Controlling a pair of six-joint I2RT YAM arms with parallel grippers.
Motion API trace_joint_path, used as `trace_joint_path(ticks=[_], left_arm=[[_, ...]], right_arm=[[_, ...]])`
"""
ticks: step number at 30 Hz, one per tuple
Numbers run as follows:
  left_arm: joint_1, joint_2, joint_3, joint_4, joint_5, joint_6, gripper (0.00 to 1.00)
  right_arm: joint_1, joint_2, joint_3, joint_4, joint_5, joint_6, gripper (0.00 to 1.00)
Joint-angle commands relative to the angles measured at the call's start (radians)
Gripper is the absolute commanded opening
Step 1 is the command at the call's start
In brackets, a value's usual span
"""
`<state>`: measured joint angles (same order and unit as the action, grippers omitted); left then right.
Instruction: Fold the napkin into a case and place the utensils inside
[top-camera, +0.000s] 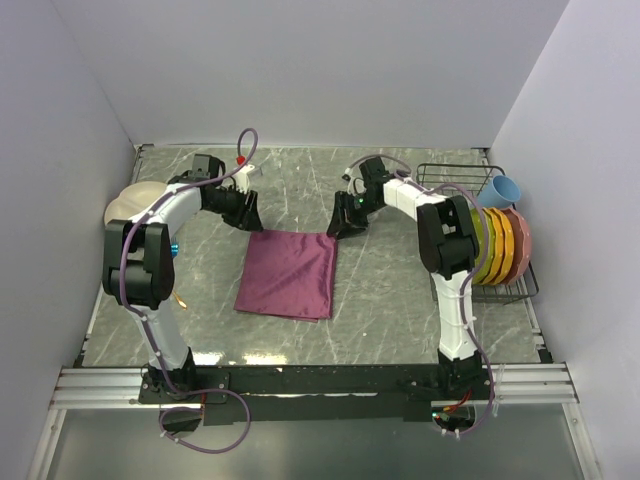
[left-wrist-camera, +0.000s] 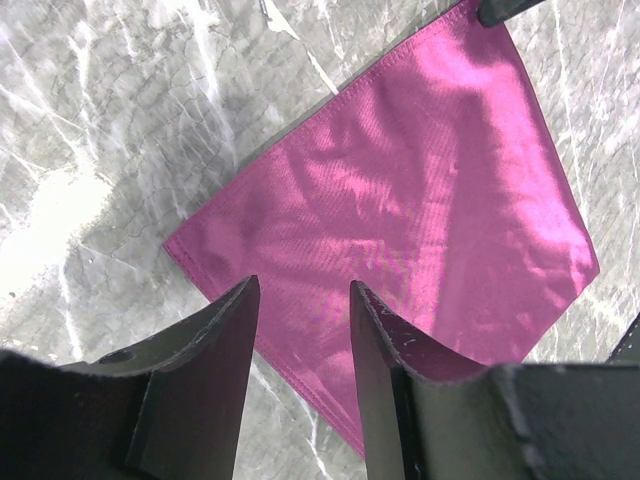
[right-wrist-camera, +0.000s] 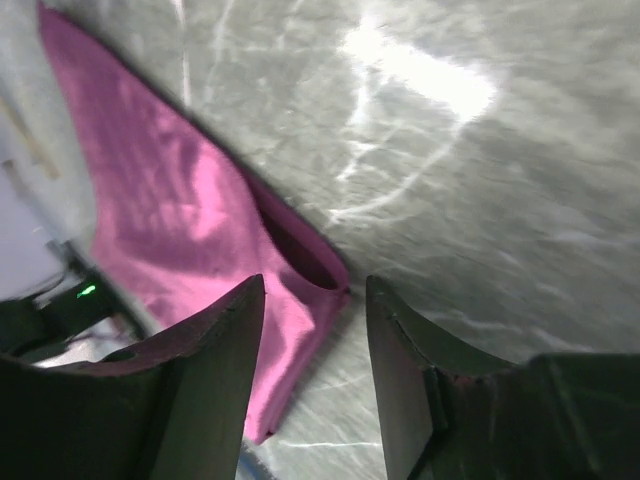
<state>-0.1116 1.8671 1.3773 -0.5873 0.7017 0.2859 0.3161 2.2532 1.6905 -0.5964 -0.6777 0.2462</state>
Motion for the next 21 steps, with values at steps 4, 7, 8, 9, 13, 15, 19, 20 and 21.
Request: trace_joint_path(ticks=[4,7,8,9,13,15,19,20,21], left_arm=[[0.020,-0.065,-0.012,0.018,0.004,0.013,0.48],[0.027,-0.077,-0.024,0.024,0.004,0.012,0.48],[0.030,-0.083,-0.030,0.026,0.004,0.009,0.48],[0.033,-0.086,-0.034,0.027,0.002,0.009,0.48],[0.046,-0.100,-0.041,0.035,-0.001,0.004,0.48],[0.055,-0.108,-0.046,0.040,-0.004,-0.001,0.48],[0.069,-0.117,-0.063,0.049,-0.008,-0.011,0.49],[0.072,-0.123,-0.067,0.049,-0.010,-0.013,0.49],[0.076,-0.125,-0.070,0.052,-0.011,-0.014,0.49]], right_arm=[[0.014,0.032,0.023,-0.003,-0.071,0.016,0.50],[0.018,0.029,0.034,0.001,-0.100,0.027,0.40],[0.020,0.022,0.035,0.007,-0.106,0.033,0.36],[0.020,0.017,0.037,0.018,-0.111,0.034,0.29],[0.026,-0.006,0.046,0.029,-0.108,0.025,0.12],[0.032,-0.024,0.047,0.032,-0.106,0.016,0.03],[0.055,-0.049,0.049,0.026,-0.085,-0.011,0.00],[0.067,-0.058,0.049,0.023,-0.074,-0.028,0.00],[0.078,-0.061,0.049,0.018,-0.065,-0.036,0.00]])
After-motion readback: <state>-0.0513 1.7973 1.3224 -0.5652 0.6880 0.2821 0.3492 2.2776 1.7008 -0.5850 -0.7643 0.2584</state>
